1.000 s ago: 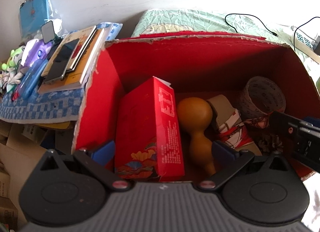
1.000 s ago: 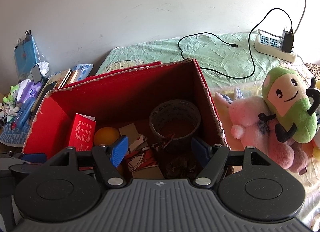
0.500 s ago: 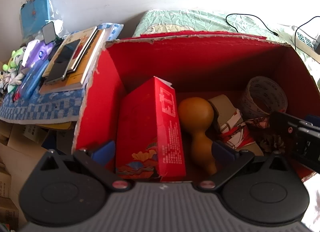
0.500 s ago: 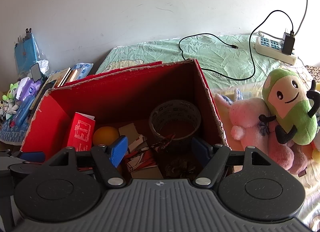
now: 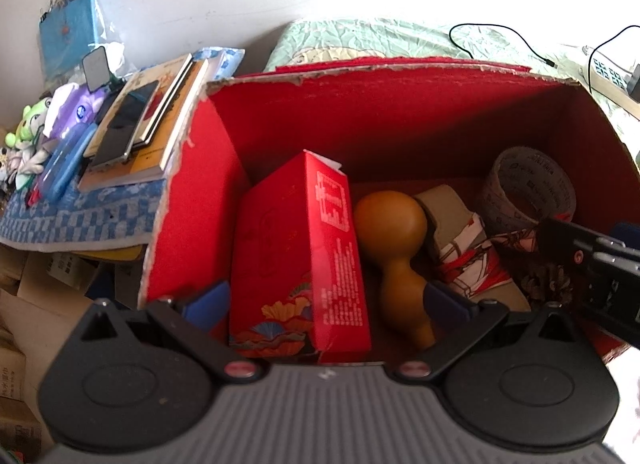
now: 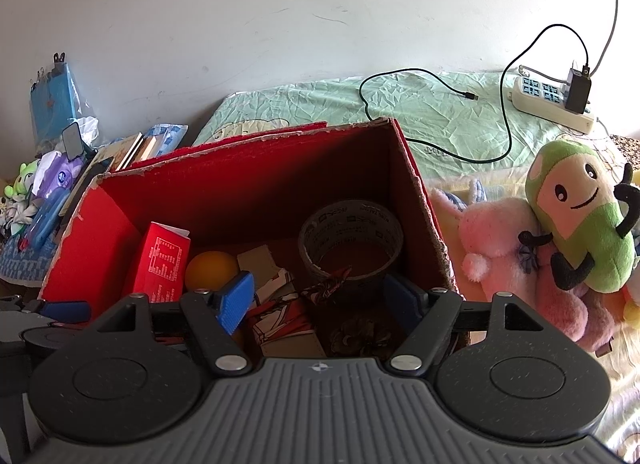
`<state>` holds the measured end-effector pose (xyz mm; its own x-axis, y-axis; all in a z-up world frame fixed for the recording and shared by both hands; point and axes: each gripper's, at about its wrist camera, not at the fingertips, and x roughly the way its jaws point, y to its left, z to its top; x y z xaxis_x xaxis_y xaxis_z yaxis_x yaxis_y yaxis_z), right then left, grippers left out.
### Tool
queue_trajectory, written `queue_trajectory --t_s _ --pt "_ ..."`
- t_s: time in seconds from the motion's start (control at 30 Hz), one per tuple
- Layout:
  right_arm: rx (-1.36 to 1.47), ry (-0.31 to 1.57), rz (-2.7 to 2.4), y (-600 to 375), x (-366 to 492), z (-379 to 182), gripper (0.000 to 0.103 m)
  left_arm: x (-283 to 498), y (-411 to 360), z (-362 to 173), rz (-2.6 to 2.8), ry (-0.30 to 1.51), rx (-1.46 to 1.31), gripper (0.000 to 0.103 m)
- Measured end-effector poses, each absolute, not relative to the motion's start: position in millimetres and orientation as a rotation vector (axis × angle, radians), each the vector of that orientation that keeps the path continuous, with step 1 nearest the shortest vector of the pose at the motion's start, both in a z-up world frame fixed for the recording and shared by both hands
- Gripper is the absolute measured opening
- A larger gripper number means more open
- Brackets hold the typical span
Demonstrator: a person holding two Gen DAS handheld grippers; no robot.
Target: Organize objects
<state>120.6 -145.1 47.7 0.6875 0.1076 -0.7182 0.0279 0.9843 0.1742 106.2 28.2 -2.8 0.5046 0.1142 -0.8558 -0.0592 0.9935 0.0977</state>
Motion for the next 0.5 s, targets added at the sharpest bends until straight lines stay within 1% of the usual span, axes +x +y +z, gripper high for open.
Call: queue_trajectory --t_s 0.5 --pt "0.161 0.816 0.041 -142.3 121.1 48.0 0.077 105.6 27.9 -3.4 0.097 1.031 0.056 0.102"
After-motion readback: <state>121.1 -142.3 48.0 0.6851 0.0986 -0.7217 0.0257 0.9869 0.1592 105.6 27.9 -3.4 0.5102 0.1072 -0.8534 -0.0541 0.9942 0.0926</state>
